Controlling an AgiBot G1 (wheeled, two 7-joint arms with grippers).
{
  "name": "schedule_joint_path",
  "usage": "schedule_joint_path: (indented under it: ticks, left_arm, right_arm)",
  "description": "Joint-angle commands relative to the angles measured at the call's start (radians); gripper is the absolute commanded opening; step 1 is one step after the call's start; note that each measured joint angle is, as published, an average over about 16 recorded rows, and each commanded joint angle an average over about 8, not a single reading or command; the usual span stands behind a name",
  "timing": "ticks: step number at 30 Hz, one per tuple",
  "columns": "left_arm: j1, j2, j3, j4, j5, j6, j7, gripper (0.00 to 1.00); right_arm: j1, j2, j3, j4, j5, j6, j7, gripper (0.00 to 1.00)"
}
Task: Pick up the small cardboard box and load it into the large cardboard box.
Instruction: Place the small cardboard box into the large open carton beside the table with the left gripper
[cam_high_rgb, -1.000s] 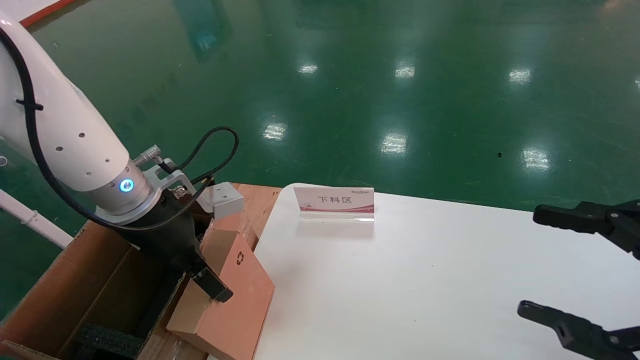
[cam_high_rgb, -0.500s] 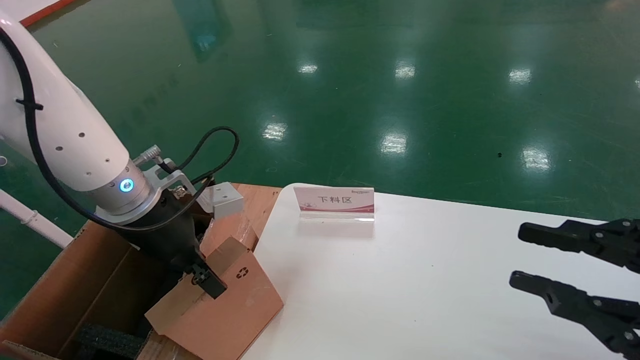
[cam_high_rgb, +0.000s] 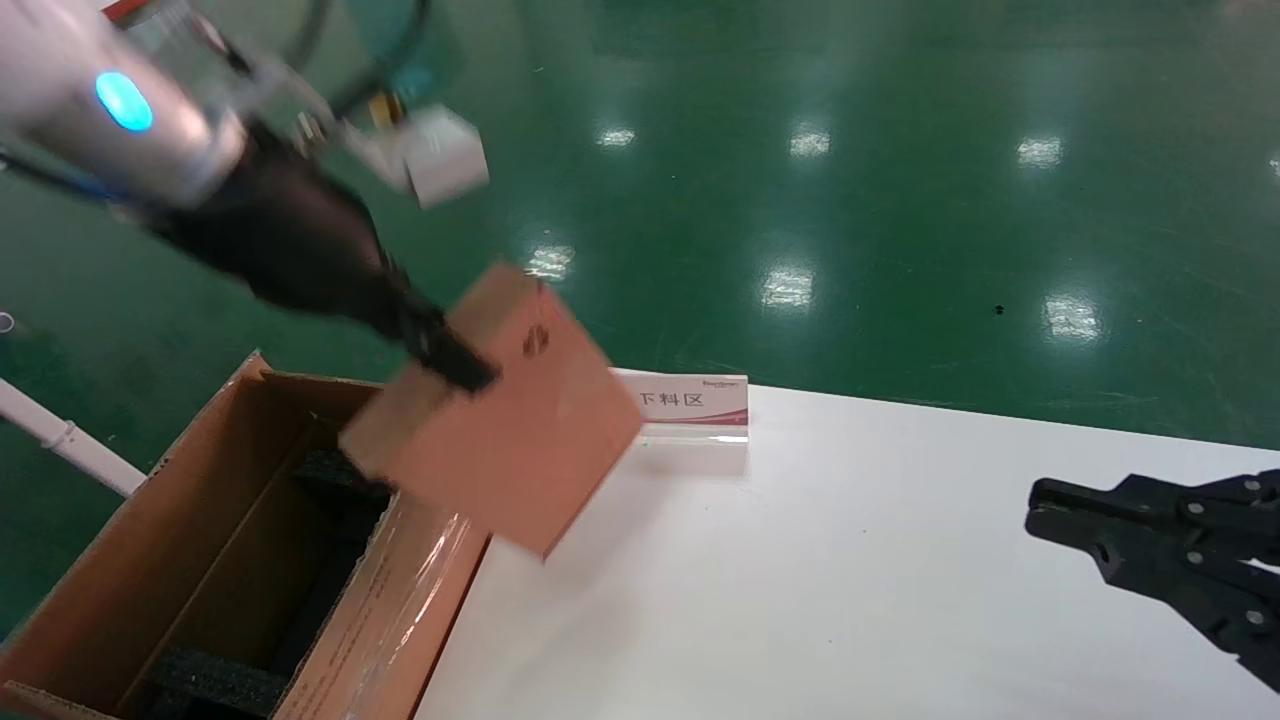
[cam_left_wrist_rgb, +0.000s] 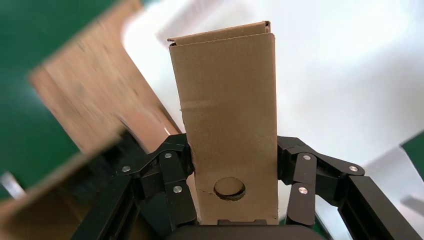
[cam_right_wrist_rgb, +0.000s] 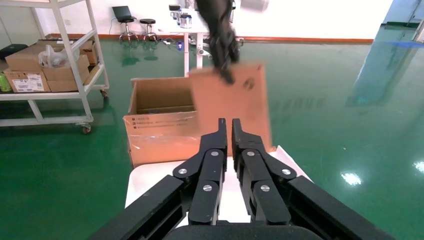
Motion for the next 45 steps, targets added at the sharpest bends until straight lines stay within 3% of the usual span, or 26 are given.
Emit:
schedule_joint_path:
  ticks: [1,8,18,19,26,27,33,45]
  left_arm:
    - [-0.047,0.009,-0.023,0.037,-0.003,0.018,0.026,0.0]
    - [-0.214,0.047,0.063,0.166,0.022,0.051,0.164,0.0]
    - [-0.352,0.055,0.396,0.228,-0.029,0.056,0.281,0.0]
    - [-0.358,0.055,0.433,0.229,-0.038,0.056,0.287,0.0]
    - [-0.379,0.048,0.654,0.233,-0.111,0.048,0.309,0.0]
    - [-0.38,0.045,0.677,0.234,-0.119,0.045,0.31,0.0]
    - [-0.371,0.022,0.757,0.234,-0.142,0.022,0.312,0.0]
    - [-0.321,-0.054,0.806,0.204,-0.126,-0.054,0.231,0.0]
  right_arm:
    - [0.0,0.0,0.0,0.0,0.0,0.0,0.0,0.0]
    - [0.0,0.0,-0.001,0.0,0.0,0.0,0.0,0.0]
    - [0.0,0.0,-0.001,0.0,0.001,0.0,-0.001,0.0]
    - [0.0,0.0,-0.001,0.0,0.001,0.0,-0.001,0.06]
    - [0.0,0.001,-0.002,0.0,0.001,0.001,-0.001,0.93]
    - [0.0,0.001,-0.002,0.0,0.001,0.001,-0.001,1.0]
    - [0.0,0.001,-0.002,0.0,0.001,0.001,-0.001,1.0]
    - [0.001,0.001,-0.003,0.0,0.002,0.001,-0.001,1.0]
